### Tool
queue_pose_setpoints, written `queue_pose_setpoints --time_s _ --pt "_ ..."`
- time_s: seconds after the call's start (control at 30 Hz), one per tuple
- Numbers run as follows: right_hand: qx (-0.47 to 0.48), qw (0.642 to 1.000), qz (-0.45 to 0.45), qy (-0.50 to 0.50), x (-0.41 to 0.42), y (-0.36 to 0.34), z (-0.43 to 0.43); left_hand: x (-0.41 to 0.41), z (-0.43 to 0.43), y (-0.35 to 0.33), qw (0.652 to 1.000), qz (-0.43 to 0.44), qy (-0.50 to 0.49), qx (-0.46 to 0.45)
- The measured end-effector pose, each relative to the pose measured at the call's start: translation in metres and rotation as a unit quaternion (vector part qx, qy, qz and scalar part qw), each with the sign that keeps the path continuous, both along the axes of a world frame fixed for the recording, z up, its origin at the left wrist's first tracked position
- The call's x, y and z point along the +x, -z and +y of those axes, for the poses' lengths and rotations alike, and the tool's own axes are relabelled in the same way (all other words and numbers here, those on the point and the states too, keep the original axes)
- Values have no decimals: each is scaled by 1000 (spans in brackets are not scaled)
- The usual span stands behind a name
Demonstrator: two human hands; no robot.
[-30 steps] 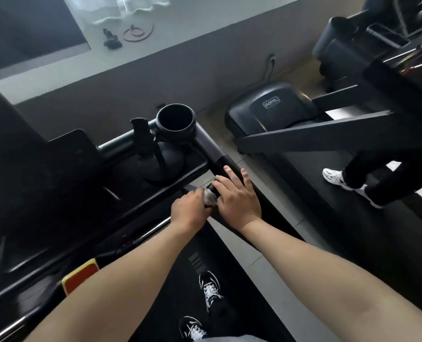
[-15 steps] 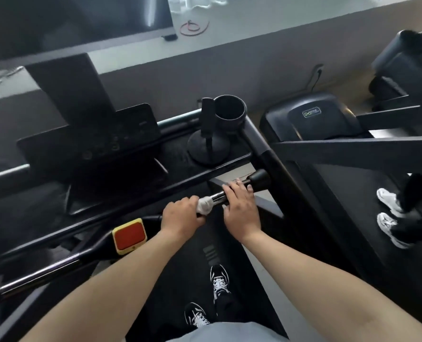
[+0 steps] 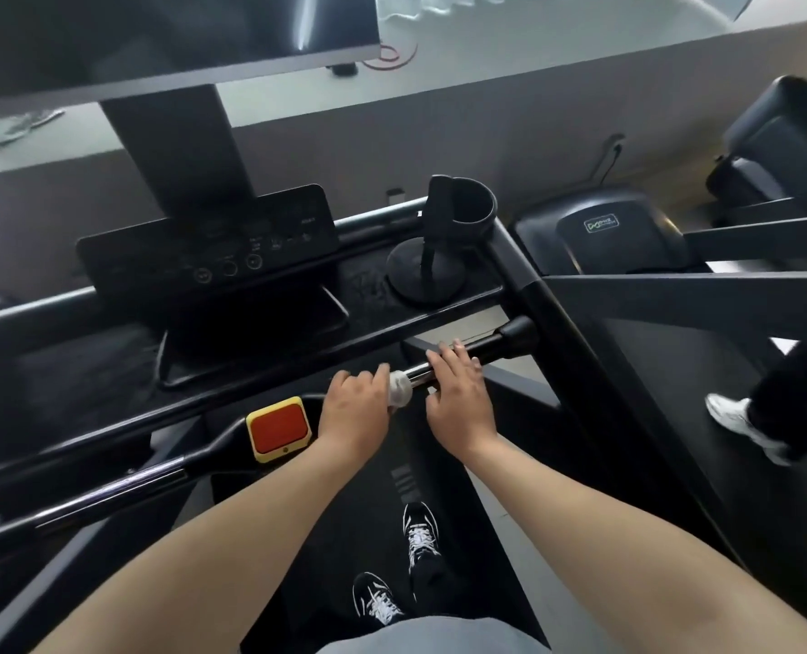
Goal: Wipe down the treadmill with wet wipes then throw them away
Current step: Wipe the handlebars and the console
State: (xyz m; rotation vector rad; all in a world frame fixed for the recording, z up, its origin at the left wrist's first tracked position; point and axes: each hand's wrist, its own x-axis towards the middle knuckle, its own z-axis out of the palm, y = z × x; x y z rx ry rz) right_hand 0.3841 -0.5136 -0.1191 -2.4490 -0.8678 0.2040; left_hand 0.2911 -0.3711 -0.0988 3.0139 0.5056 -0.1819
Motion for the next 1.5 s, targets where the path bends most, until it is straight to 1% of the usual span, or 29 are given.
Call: queue_pose_setpoints --time_s 0.1,0.2,0.3,0.33,0.37,0.43,0.5,0.57,0.6,0.63,0.67,0.7,0.73,0.77,0.8,0.83,0.9,0.93,0.97,1.07,1.13,1.23,1.33,1.43,1.5 --pt "-12 999 22 22 -5 -2 6 -10 8 -2 999 -30 18 -39" --pt "-8 999 27 32 -13 -3 9 -23 16 -10 994 -83 6 -74" --pt "71 996 29 37 -27 -8 9 -28 21 -15 992 -104 -2 -77" --pt "103 993 46 42 -33 -11 9 -27 22 -16 991 -107 -5 -75" --pt "135 986 87 48 -38 -16 9 -26 21 -17 991 -113 -4 -73" --pt "190 954 226 58 -46 -29 12 -22 13 -22 988 -135 -2 -75" --pt "244 904 344 65 -47 -40 13 -16 -1 -26 983 -149 -2 -104" --pt "300 858 407 93 -43 -49 11 -6 -14 -26 976 -150 -4 -159" --pt "315 848 414 105 -39 -53 9 -2 -19 -25 968 -153 -10 -197" --pt "320 846 412 108 -35 -57 7 2 -23 -23 957 -157 -21 -241" --pt "314 855 399 108 -30 -58 4 6 -25 -20 946 -163 -32 -277" --pt "299 873 372 104 -24 -59 0 9 -28 -18 941 -164 -36 -293" --pt "276 900 322 102 -15 -60 -4 11 -30 -18 944 -157 -34 -290" --pt "245 930 254 104 -4 -59 -10 14 -34 -17 948 -145 -32 -281" --pt "204 957 174 110 8 -57 -16 17 -36 -18 954 -124 -37 -270" --pt "159 976 95 115 21 -55 -23 19 -39 -18 961 -97 -46 -253" --pt "81 989 -32 116 51 -51 -40 22 -43 -12 972 -67 -63 -216" --pt "42 991 -71 108 65 -49 -49 23 -46 -9 973 -72 -72 -206" --pt "3 992 -91 92 77 -50 -57 25 -48 -7 972 -84 -84 -202" --pt "-128 987 -88 48 92 -51 -68 28 -49 -3 969 -113 -110 -191" --pt "-165 980 -104 39 94 -43 -69 26 -49 0 974 -116 -95 -172" --pt "-132 986 -88 42 90 -33 -61 15 -47 6 980 -109 -55 -155" --pt "-84 993 -78 -15 79 -27 -49 6 -45 8 980 -112 -36 -159" --pt "-22 996 -62 -62 65 -19 -35 -1 -41 6 975 -134 -31 -173" --pt "-2 994 -53 -95 59 -17 -24 -8 -42 4 976 -151 -20 -155"
